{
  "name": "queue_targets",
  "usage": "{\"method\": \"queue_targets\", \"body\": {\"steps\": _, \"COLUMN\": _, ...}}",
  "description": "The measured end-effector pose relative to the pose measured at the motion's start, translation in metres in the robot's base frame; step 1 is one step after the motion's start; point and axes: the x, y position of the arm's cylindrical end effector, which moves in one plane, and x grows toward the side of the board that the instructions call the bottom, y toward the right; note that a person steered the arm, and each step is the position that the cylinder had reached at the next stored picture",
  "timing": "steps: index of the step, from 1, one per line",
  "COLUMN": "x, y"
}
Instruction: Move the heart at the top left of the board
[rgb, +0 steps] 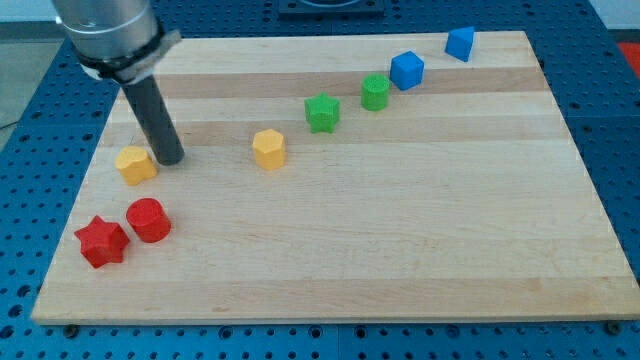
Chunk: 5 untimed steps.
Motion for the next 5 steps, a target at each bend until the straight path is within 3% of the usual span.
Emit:
{"method": "queue_targets", "body": {"steps": 1, "x": -0.047, "y": -0.034}}
{"method": "queue_targets", "body": {"steps": 2, "x": -0.056, "y": -0.094}}
{"method": "queue_targets", "body": {"steps": 3, "x": -0.051, "y": -0.094}}
{"method": "queue_targets", "body": {"steps": 5, "x": 0.058, "y": -0.092}}
